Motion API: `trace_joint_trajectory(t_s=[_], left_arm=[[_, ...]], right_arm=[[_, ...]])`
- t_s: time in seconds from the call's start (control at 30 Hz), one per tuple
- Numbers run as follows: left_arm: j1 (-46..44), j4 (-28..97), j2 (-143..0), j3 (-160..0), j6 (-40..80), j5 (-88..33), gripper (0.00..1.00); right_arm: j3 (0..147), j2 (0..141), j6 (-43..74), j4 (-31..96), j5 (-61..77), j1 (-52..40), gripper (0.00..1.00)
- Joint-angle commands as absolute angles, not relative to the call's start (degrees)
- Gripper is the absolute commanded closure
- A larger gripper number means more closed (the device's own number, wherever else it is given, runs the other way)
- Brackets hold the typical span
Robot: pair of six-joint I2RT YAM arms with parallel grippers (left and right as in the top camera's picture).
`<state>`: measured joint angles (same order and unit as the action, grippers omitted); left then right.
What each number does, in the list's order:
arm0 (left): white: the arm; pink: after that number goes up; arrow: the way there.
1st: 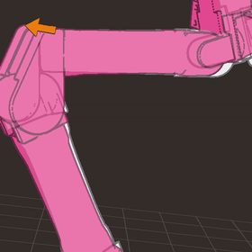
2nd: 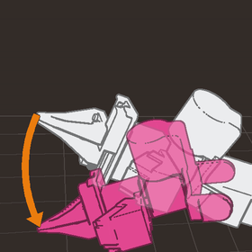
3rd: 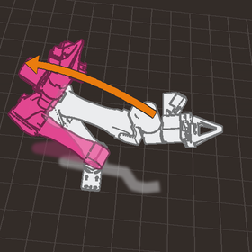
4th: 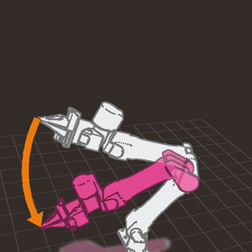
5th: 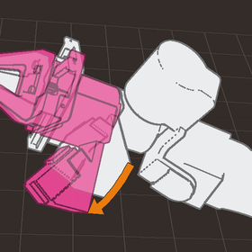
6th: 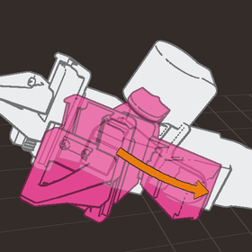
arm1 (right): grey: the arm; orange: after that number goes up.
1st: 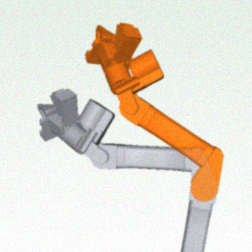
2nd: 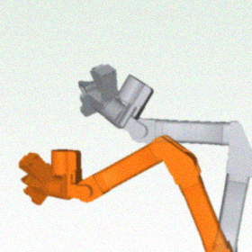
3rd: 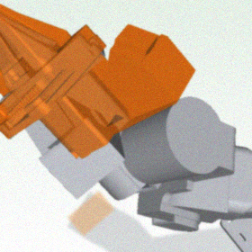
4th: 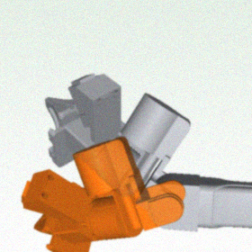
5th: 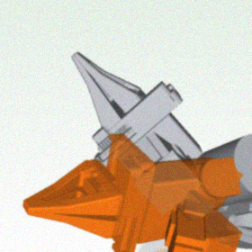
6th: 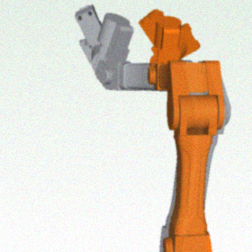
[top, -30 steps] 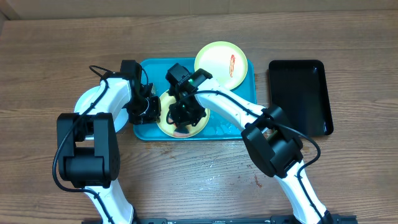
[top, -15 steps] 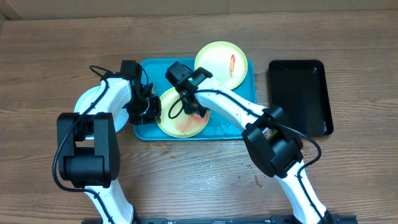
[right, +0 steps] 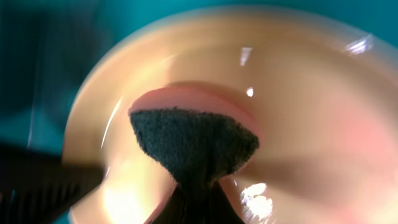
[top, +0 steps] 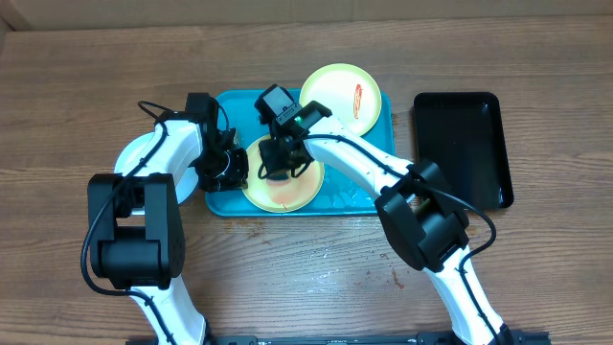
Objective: Clean dirty plates on tray and stack at the side
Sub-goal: 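Scrub the yellow plate with the sponge while left gripper holds it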
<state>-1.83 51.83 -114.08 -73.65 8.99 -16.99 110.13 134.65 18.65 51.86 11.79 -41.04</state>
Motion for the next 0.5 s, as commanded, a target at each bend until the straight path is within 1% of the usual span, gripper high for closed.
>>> trace_joint_trajectory(t_s=[0.0, 0.17, 0.3, 0.37, 0.47], left_arm=[[-2.11, 51.59, -116.99, -71.79, 8.12, -14.44, 0.96], [-2.11, 51.57, -116.99, -71.79, 8.1, -14.44, 0.96], [-2.11, 51.59, -116.99, -71.79, 7.68, -14.41, 0.96], [-2.11, 51.59, -116.99, -71.79, 7.68, -14.41, 0.96], [-2.11, 51.59, -116.99, -71.79, 7.68, -14.44, 0.96]], right_arm=[[109.95, 135.79, 17.91, 54.37, 17.69, -41.45, 0.96], [109.95, 135.79, 14.9, 60.88, 15.77, -41.32, 0.96], [109.95, 135.79, 14.98, 64.47, 3.33, -40.69, 0.96], [109.95, 135.79, 15.25, 64.88, -3.92, -40.1, 0.96], [109.95, 135.79, 15.18, 63.96, -10.81, -39.44, 0.96]])
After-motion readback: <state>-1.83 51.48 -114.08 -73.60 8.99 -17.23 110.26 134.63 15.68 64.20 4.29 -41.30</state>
